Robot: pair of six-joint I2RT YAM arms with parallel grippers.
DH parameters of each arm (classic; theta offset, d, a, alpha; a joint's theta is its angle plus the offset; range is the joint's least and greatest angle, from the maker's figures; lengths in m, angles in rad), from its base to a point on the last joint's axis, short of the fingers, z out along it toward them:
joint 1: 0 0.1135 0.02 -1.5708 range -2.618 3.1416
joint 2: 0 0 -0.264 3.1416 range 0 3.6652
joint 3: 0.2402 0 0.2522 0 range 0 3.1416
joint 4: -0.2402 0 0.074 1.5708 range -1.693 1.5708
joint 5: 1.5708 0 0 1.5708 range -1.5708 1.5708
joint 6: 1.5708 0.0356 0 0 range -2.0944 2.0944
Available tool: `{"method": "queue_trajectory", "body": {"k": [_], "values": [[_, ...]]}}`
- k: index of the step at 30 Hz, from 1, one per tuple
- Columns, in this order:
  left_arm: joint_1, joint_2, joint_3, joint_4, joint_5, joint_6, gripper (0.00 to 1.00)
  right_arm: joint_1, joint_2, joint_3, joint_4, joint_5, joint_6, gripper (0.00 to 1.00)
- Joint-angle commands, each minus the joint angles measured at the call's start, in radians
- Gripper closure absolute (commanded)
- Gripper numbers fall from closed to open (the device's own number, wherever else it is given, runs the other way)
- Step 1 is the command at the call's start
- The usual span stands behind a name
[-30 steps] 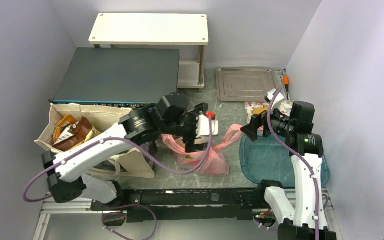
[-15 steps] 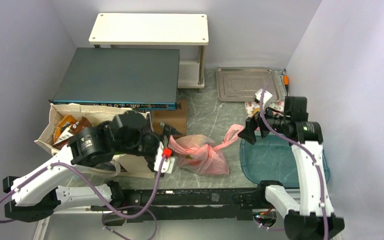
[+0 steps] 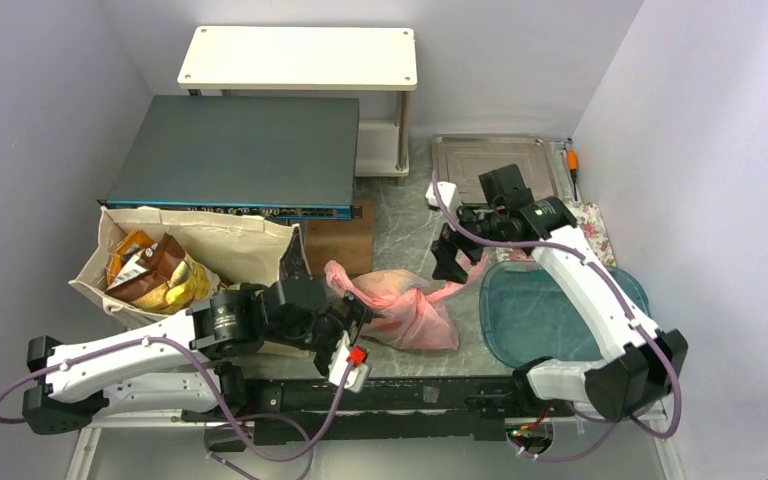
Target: Untie the knot of the grocery bags and take out the mixed food
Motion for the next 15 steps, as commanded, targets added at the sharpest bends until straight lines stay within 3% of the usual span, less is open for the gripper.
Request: {"method": "queue_trajectory", "body": {"k": [1, 11, 15], "values": [[-0.044, -0.050, -0.068, 0.132, -0.049, 0.034, 0.09, 0.068, 0.092, 0.104, 0.098, -0.018, 0.074, 0.02], [-0.050, 0.018, -0.071, 0.199, -0.136, -0.014, 0.10, 0.224, 0.196, 0.051, 0.204, 0.015, 0.197, 0.05], [-0.050, -0.003, -0.112, 0.196, -0.177, -0.015, 0.10, 0.230, 0.245, 0.024, 0.214, 0.035, 0.200, 0.13]]}}
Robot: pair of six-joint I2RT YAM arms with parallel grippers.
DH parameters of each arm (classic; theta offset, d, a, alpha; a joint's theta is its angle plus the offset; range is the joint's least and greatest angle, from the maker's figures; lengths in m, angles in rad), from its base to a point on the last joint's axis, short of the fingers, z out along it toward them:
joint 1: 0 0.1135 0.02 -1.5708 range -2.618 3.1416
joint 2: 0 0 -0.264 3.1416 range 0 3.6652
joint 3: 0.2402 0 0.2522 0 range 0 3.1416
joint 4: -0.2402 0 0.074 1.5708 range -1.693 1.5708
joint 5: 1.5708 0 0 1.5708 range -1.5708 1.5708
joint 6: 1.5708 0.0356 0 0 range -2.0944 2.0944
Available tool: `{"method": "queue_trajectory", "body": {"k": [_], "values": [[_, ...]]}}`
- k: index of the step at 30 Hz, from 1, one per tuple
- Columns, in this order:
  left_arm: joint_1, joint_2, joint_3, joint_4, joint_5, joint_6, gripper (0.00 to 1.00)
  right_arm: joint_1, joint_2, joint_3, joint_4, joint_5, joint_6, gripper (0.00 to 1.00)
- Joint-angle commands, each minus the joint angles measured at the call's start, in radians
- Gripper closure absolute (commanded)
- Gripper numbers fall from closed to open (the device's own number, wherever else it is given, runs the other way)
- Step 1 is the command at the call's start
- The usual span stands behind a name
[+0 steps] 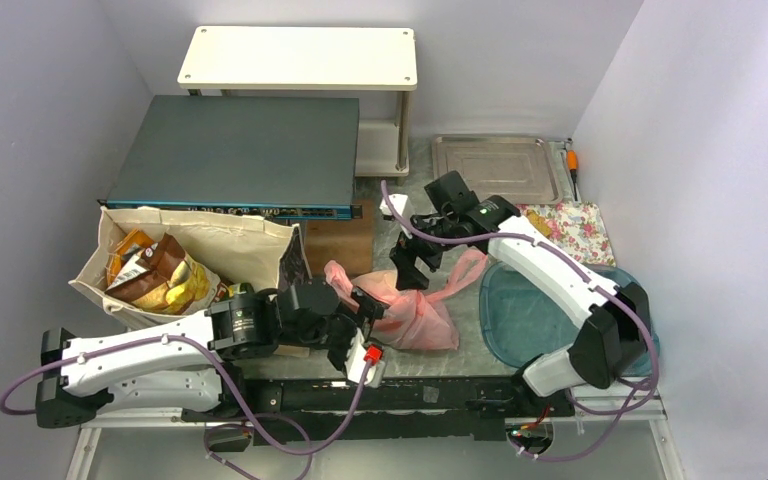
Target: Untie the knot of the grocery bags and take out the mixed food
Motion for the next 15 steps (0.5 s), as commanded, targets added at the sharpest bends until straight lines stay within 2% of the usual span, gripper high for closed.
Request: {"method": "queue_trajectory", "body": {"k": [1, 5, 8, 9, 12, 15], "values": [[-0.005, -0.033, -0.043, 0.042, -0.068, -0.024, 0.11, 0.003, 0.051, -0.029, 0.042, 0.022, 0.026, 0.17], [-0.003, -0.049, -0.081, 0.051, -0.064, -0.056, 0.12, 0.004, 0.065, -0.056, -0.001, -0.027, 0.031, 0.47], [-0.004, -0.040, -0.085, 0.051, -0.049, -0.094, 0.14, 0.004, 0.044, -0.072, -0.012, -0.072, 0.081, 0.91], [-0.003, -0.035, -0.088, 0.062, -0.055, -0.107, 0.15, 0.002, 0.034, -0.066, -0.012, -0.085, 0.110, 1.00], [-0.003, -0.012, -0.088, 0.108, -0.086, -0.140, 0.17, -0.018, -0.007, -0.031, 0.014, -0.140, 0.240, 1.00], [-0.002, 0.024, -0.076, 0.177, -0.108, -0.178, 0.20, -0.094, -0.020, -0.015, 0.056, -0.233, 0.403, 1.00]]}}
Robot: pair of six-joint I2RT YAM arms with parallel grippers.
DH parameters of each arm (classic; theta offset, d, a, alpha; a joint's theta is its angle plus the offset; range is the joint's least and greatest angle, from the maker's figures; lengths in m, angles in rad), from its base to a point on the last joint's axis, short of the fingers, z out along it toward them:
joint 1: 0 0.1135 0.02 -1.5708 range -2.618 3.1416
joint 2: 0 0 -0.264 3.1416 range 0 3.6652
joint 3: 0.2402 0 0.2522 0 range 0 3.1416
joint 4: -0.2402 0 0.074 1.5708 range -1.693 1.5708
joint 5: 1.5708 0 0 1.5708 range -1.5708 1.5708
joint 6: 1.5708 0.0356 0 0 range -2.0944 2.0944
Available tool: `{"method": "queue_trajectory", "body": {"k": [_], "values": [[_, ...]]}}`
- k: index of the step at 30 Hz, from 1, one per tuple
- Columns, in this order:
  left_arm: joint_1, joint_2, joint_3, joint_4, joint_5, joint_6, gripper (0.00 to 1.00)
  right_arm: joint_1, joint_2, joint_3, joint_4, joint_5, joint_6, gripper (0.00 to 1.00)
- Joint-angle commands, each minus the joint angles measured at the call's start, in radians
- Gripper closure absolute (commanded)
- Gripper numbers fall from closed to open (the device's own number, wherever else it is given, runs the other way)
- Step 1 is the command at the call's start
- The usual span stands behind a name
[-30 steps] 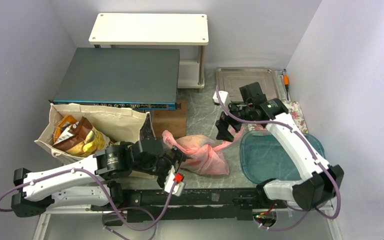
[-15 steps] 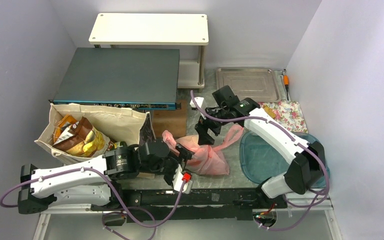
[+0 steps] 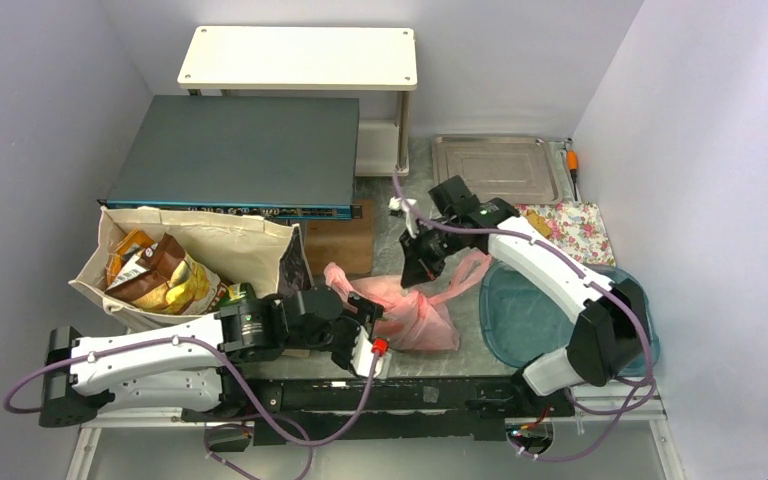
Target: Untie the knot of the grocery bags and take out the mixed food
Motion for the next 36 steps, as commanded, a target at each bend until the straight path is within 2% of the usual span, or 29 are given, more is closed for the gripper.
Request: {"method": "queue_trajectory", "body": {"k": [1, 4, 9, 12, 17, 23, 28, 30, 32, 33, 34, 35, 36], "values": [[-0.002, 0.049, 0.017, 0.147, -0.046, -0.091, 0.21, -0.116, -0.064, 0.038, 0.086, -0.187, 0.280, 1.00], [-0.002, 0.092, 0.025, 0.226, -0.089, -0.135, 0.21, -0.187, -0.090, -0.019, 0.175, -0.227, 0.426, 1.00], [0.009, 0.184, 0.055, 0.358, -0.233, -0.233, 0.29, -0.198, -0.222, -0.142, 0.357, -0.120, 0.626, 1.00], [0.037, 0.248, 0.096, 0.396, -0.289, -0.326, 0.29, -0.200, -0.250, -0.198, 0.403, -0.067, 0.713, 1.00], [0.080, 0.378, 0.183, 0.381, -0.304, -0.461, 0.30, -0.200, -0.266, -0.232, 0.367, -0.005, 0.774, 1.00], [0.082, 0.482, 0.249, 0.397, -0.273, -0.518, 0.35, -0.207, -0.314, -0.278, 0.435, 0.028, 0.833, 1.00], [0.100, 0.513, 0.228, 0.387, -0.284, -0.552, 0.39, -0.230, -0.319, -0.295, 0.465, 0.025, 0.871, 1.00], [0.121, 0.519, 0.218, 0.361, -0.278, -0.577, 0.46, -0.236, -0.322, -0.303, 0.477, 0.021, 0.883, 1.00], [0.139, 0.513, 0.203, 0.348, -0.256, -0.581, 0.60, -0.240, -0.325, -0.308, 0.480, 0.017, 0.884, 1.00], [0.144, 0.506, 0.199, 0.341, -0.239, -0.569, 0.70, -0.244, -0.326, -0.311, 0.481, 0.011, 0.880, 1.00], [0.146, 0.498, 0.196, 0.334, -0.217, -0.552, 0.87, -0.250, -0.327, -0.313, 0.480, 0.007, 0.872, 1.00], [0.146, 0.489, 0.197, 0.327, -0.197, -0.534, 0.99, -0.257, -0.325, -0.313, 0.472, 0.007, 0.862, 1.00], [0.146, 0.477, 0.199, 0.313, -0.165, -0.515, 1.00, -0.265, -0.320, -0.309, 0.462, 0.008, 0.843, 1.00]]}}
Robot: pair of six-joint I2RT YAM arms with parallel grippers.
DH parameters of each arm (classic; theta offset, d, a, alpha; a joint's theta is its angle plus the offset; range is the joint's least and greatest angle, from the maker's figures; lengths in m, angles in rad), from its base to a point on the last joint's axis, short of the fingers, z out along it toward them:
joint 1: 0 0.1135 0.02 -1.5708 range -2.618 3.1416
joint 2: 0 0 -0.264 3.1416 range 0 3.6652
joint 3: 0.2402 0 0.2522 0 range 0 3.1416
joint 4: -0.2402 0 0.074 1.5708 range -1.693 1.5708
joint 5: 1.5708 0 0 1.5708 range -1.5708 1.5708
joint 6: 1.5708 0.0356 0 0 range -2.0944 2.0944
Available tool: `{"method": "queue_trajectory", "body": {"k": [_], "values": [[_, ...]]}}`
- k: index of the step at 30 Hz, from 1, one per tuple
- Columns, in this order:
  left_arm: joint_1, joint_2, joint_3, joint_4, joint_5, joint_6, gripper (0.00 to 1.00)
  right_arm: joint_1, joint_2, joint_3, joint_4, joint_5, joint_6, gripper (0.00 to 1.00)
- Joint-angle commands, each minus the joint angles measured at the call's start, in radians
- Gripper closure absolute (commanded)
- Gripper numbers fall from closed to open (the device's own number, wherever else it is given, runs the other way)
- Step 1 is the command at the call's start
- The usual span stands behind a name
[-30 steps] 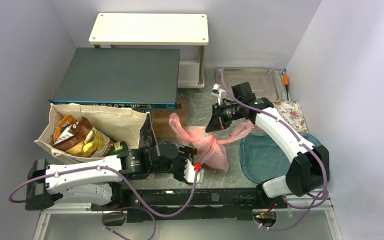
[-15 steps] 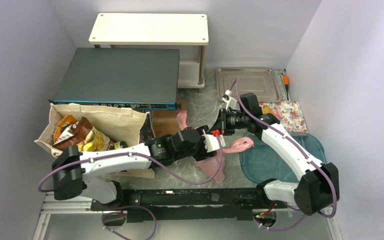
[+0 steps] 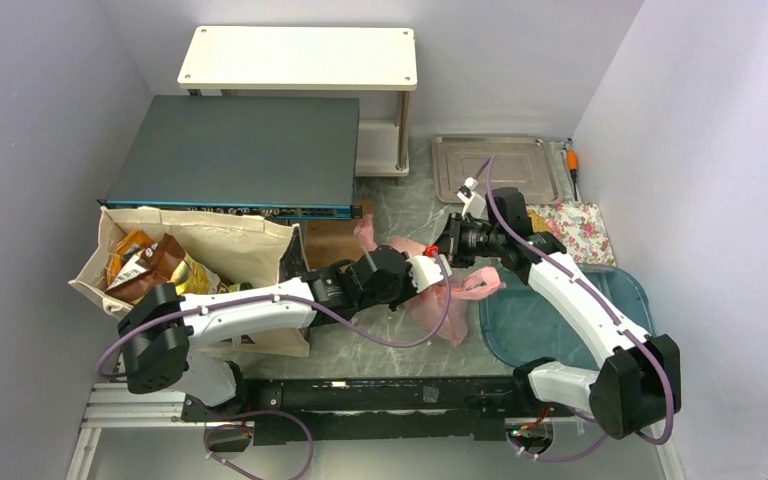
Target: Untie the knot of the grocery bags and take out the mixed food
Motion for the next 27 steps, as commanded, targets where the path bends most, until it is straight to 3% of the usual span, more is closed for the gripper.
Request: {"method": "queue_trajectory", "body": {"k": [1, 8, 18, 21, 26, 27], "values": [[0.008, -0.047, -0.009, -0.054, 0.128, 0.042, 1.00, -0.031, -0.019, 0.013, 0.040, -0.028, -0.017, 1.00], [0.000, -0.172, -0.110, -0.164, 0.386, 0.202, 1.00, -0.139, 0.068, 0.102, -0.046, 0.003, -0.217, 1.00], [0.010, -0.363, -0.307, -0.326, 0.418, 0.407, 1.00, -0.191, 0.171, 0.180, -0.143, 0.009, -0.413, 1.00], [0.029, -0.382, -0.317, -0.281, 0.370, 0.392, 1.00, -0.189, 0.170, 0.214, -0.196, -0.106, -0.499, 1.00], [0.047, -0.314, -0.232, -0.220, 0.326, 0.343, 1.00, -0.141, 0.096, 0.194, -0.314, -0.279, -0.602, 0.04], [0.052, -0.302, -0.214, -0.202, 0.320, 0.333, 1.00, -0.126, 0.066, 0.167, -0.308, -0.289, -0.619, 0.01]]}}
